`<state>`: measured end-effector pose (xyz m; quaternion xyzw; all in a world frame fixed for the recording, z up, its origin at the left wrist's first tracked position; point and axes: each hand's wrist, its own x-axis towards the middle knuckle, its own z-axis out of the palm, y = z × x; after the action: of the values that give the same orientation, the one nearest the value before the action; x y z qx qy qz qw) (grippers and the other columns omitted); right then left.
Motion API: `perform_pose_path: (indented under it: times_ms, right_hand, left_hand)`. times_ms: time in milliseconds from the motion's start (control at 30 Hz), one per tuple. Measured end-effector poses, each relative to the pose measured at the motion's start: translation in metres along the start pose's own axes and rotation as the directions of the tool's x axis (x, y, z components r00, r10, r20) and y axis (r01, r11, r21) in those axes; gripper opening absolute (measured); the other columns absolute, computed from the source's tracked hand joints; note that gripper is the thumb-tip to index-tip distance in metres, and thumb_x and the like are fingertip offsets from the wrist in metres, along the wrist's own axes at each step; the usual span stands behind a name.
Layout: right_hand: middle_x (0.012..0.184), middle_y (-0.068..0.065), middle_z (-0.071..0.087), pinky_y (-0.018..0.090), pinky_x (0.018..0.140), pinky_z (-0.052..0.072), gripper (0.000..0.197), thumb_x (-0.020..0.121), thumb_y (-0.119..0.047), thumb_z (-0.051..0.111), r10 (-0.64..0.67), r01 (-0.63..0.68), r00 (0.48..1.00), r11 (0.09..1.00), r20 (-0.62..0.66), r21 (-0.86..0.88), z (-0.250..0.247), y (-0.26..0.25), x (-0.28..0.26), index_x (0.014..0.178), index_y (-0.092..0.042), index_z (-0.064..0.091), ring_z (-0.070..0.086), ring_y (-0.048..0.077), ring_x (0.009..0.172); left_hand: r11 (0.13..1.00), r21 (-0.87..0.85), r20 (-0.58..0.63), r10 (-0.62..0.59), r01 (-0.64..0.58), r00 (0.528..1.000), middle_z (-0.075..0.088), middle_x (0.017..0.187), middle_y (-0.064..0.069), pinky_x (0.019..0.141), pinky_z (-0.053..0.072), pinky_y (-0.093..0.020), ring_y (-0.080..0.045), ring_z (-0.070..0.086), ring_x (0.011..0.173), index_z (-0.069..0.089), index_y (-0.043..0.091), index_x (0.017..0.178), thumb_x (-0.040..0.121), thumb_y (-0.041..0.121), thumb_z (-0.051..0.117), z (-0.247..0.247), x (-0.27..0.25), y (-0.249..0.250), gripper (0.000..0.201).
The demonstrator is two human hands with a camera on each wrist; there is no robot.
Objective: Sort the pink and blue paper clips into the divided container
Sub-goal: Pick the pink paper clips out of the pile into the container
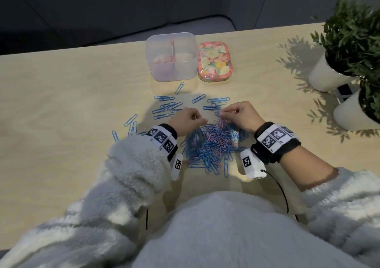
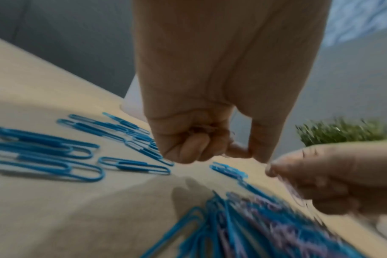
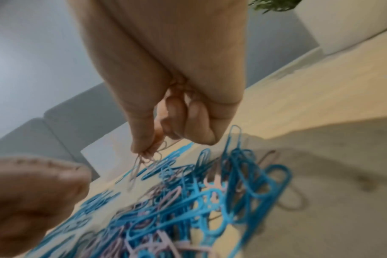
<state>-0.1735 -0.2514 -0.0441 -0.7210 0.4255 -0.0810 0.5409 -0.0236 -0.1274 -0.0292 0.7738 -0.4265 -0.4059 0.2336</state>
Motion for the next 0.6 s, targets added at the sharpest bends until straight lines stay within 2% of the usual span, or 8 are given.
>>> perform_pose_path:
  times_ms: [67, 167, 300, 400, 433, 467, 533, 600]
  right_hand:
    - [0.044, 0.0, 0.05, 0.016, 0.037, 0.029, 0.019, 0.084, -0.015, 0.067, 0.076, -0.076, 0.997, 0.98, 0.009, 0.186, -0.007, 0.002, -0.004, 0.066, -0.009, 0.064, 0.038, 0.007, 0.033]
    - [0.049, -0.001, 0.056, 0.015, 0.034, 0.027, 0.021, 0.091, -0.009, 0.054, 0.17, -0.199, 0.98, 0.858, 0.104, 0.473, -0.015, 0.004, -0.004, 0.07, -0.007, 0.056, 0.041, 0.006, 0.036]
    - [0.05, -0.004, 0.054, 0.017, 0.04, 0.037, 0.023, 0.095, -0.008, 0.039, 0.231, -0.329, 0.944, 0.708, 0.235, 0.625, -0.023, 0.001, -0.004, 0.079, -0.011, 0.055, 0.047, 0.008, 0.041]
    - [0.057, 0.0, 0.053, 0.015, 0.042, 0.038, 0.024, 0.085, -0.016, 0.034, 0.267, -0.438, 0.899, 0.578, 0.348, 0.689, -0.024, -0.005, -0.005, 0.069, -0.012, 0.052, 0.049, 0.011, 0.042]
    - [0.058, 0.0, 0.053, 0.014, 0.04, 0.035, 0.027, 0.086, -0.019, 0.033, 0.281, -0.446, 0.895, 0.609, 0.347, 0.656, -0.021, -0.007, -0.005, 0.067, -0.013, 0.052, 0.047, 0.011, 0.041]
    - [0.058, 0.0, 0.05, 0.013, 0.037, 0.031, 0.03, 0.089, -0.022, 0.035, 0.286, -0.411, 0.91, 0.709, 0.299, 0.573, -0.018, -0.01, -0.005, 0.066, -0.013, 0.053, 0.043, 0.01, 0.038]
    - [0.056, 0.0, 0.046, 0.014, 0.033, 0.024, 0.028, 0.09, -0.018, 0.043, 0.195, -0.221, 0.972, 0.946, 0.129, 0.237, -0.007, -0.013, -0.005, 0.068, -0.013, 0.059, 0.035, 0.005, 0.032]
    - [0.056, -0.003, 0.048, 0.017, 0.038, 0.029, 0.025, 0.089, -0.011, 0.044, 0.002, 0.006, 0.997, 0.994, 0.075, -0.108, 0.002, -0.016, -0.005, 0.076, -0.011, 0.066, 0.038, 0.003, 0.037]
  left_hand:
    - [0.987, 0.147, 0.009, 0.07, -0.071, 0.997, 0.043, 0.063, 0.006, 0.057, 0.032, -0.027, -0.01, 0.04, 0.057, 0.06, 0.014, 0.084, 0.084, 0.028, 0.063, 0.007, 0.0, -0.003, 0.014]
    - [0.952, 0.27, -0.015, 0.15, -0.14, 0.989, 0.04, 0.061, 0.008, 0.057, 0.031, -0.027, -0.015, 0.041, 0.06, 0.06, 0.015, 0.102, 0.089, 0.027, 0.057, 0.014, -0.002, -0.003, 0.018]
    - [0.936, 0.334, -0.078, 0.149, -0.115, 0.986, 0.047, 0.071, 0.004, 0.065, 0.036, -0.027, -0.017, 0.048, 0.072, 0.06, 0.016, 0.098, 0.089, 0.026, 0.056, 0.016, 0.004, 0.0, 0.014]
    - [0.923, 0.365, -0.061, 0.15, -0.118, 0.987, 0.053, 0.081, 0.0, 0.067, 0.04, -0.028, -0.019, 0.052, 0.076, 0.061, 0.014, 0.091, 0.087, 0.023, 0.059, 0.015, 0.008, 0.0, 0.01]
    - [0.922, 0.368, -0.064, 0.15, -0.116, 0.987, 0.053, 0.082, 0.0, 0.067, 0.04, -0.028, -0.019, 0.051, 0.075, 0.062, 0.013, 0.091, 0.087, 0.022, 0.059, 0.015, 0.008, -0.001, 0.01]
    - [0.923, 0.369, -0.073, 0.148, -0.111, 0.986, 0.052, 0.082, 0.0, 0.067, 0.039, -0.028, -0.018, 0.05, 0.075, 0.062, 0.013, 0.091, 0.088, 0.022, 0.058, 0.014, 0.008, -0.002, 0.01]
    - [0.927, 0.363, -0.104, 0.143, -0.097, 0.984, 0.051, 0.082, 0.001, 0.066, 0.036, -0.028, -0.017, 0.047, 0.074, 0.061, 0.012, 0.092, 0.089, 0.022, 0.056, 0.011, 0.006, -0.005, 0.011]
    - [0.932, 0.351, -0.142, 0.148, -0.09, 0.979, 0.049, 0.078, 0.003, 0.065, 0.033, -0.027, -0.016, 0.045, 0.074, 0.06, 0.011, 0.094, 0.09, 0.021, 0.052, 0.007, 0.004, -0.008, 0.013]
